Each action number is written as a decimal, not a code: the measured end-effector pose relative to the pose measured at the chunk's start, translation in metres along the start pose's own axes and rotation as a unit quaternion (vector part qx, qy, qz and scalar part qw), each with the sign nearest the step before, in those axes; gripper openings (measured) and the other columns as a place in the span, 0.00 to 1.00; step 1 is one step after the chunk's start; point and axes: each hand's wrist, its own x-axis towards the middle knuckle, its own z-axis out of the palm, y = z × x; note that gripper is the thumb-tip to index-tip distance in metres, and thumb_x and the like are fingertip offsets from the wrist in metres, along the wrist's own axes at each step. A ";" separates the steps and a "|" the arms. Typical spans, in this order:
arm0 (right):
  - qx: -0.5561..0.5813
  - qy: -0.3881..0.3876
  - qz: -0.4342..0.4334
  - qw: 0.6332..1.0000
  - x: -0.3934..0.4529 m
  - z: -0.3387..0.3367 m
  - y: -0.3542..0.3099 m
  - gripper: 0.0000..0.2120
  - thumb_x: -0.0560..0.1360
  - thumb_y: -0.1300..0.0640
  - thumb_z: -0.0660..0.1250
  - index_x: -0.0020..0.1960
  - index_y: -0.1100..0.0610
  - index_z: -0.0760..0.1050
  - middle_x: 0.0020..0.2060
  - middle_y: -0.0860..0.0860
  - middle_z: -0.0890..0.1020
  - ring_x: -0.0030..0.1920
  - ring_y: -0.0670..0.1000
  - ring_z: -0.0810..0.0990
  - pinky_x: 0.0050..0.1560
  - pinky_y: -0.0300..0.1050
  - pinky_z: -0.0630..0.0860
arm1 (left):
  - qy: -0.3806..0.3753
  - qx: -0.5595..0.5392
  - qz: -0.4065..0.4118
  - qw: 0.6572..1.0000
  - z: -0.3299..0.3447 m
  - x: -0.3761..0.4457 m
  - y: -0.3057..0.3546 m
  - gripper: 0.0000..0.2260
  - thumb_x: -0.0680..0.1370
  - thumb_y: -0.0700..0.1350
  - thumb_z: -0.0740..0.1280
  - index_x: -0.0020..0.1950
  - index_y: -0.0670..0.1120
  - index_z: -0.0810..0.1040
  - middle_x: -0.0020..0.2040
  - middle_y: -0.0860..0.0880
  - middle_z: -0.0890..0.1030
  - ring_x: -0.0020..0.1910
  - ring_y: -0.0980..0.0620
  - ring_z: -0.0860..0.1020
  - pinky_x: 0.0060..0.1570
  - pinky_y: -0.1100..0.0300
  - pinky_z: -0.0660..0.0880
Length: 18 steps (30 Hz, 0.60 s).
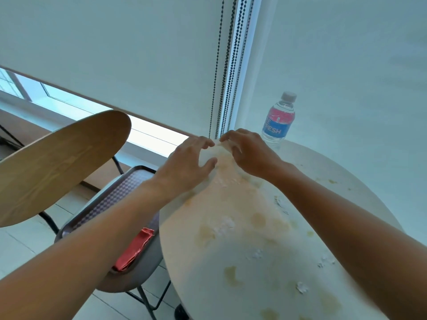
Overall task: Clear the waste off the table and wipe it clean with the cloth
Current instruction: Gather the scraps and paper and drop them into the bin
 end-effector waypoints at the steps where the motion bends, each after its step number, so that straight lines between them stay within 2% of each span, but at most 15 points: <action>1: 0.007 0.008 0.002 1.000 -0.004 -0.004 -0.004 0.15 0.79 0.64 0.63 0.63 0.52 0.78 0.57 0.54 0.81 0.52 0.55 0.80 0.52 0.49 0.80 | -0.004 -0.005 -0.002 1.000 -0.001 -0.001 0.002 0.18 0.78 0.53 0.69 0.67 0.52 0.73 0.62 0.52 0.77 0.59 0.54 0.76 0.60 0.56 0.73; 3: 0.027 0.016 0.006 0.999 -0.013 -0.014 -0.012 0.14 0.80 0.64 0.63 0.63 0.53 0.78 0.57 0.54 0.82 0.52 0.53 0.81 0.52 0.47 0.80 | -0.010 -0.020 -0.010 1.000 -0.002 -0.003 0.006 0.19 0.78 0.53 0.69 0.68 0.51 0.72 0.62 0.52 0.76 0.60 0.53 0.76 0.61 0.55 0.73; 7: 0.050 0.047 0.021 0.997 -0.045 -0.039 -0.032 0.14 0.79 0.64 0.65 0.62 0.54 0.79 0.56 0.53 0.83 0.53 0.51 0.80 0.54 0.45 0.79 | -0.031 -0.050 0.013 0.998 -0.006 -0.014 0.023 0.22 0.78 0.55 0.68 0.70 0.51 0.69 0.64 0.51 0.76 0.57 0.55 0.75 0.57 0.59 0.72; 10: 0.058 0.069 0.039 0.995 -0.079 -0.059 -0.047 0.13 0.79 0.64 0.66 0.62 0.55 0.79 0.53 0.50 0.82 0.51 0.48 0.79 0.50 0.29 0.75 | -0.044 -0.082 0.042 0.995 -0.008 -0.024 0.042 0.25 0.78 0.55 0.69 0.72 0.51 0.67 0.64 0.51 0.77 0.57 0.56 0.76 0.57 0.59 0.73; 12: 0.059 0.093 0.057 0.992 -0.103 -0.072 -0.058 0.12 0.79 0.64 0.66 0.60 0.55 0.80 0.50 0.47 0.81 0.46 0.44 0.78 0.46 0.23 0.71 | -0.060 -0.107 0.065 0.990 -0.008 -0.032 0.058 0.26 0.78 0.55 0.69 0.73 0.51 0.67 0.63 0.52 0.77 0.56 0.56 0.77 0.57 0.59 0.75; 14: 0.055 0.121 0.082 0.988 -0.132 -0.084 -0.067 0.12 0.78 0.62 0.65 0.59 0.54 0.81 0.47 0.45 0.81 0.42 0.41 0.77 0.45 0.22 0.68 | -0.088 -0.132 0.092 0.983 -0.005 -0.042 0.078 0.26 0.78 0.55 0.69 0.73 0.51 0.67 0.61 0.54 0.77 0.55 0.57 0.79 0.56 0.61 0.75; 17: 0.058 0.143 0.120 0.981 -0.173 -0.097 -0.077 0.12 0.77 0.61 0.66 0.57 0.51 0.81 0.45 0.42 0.81 0.44 0.36 0.77 0.46 0.26 0.70 | -0.124 -0.162 0.138 0.969 0.003 -0.056 0.106 0.22 0.79 0.53 0.69 0.71 0.52 0.68 0.58 0.56 0.78 0.53 0.57 0.80 0.50 0.65 0.73; 18: 0.058 0.149 0.136 0.978 -0.189 -0.102 -0.078 0.12 0.77 0.60 0.66 0.57 0.50 0.80 0.45 0.42 0.82 0.45 0.36 0.78 0.46 0.27 0.71 | -0.133 -0.170 0.159 0.963 0.006 -0.061 0.117 0.20 0.79 0.52 0.68 0.69 0.52 0.69 0.58 0.56 0.78 0.52 0.58 0.80 0.49 0.67 0.73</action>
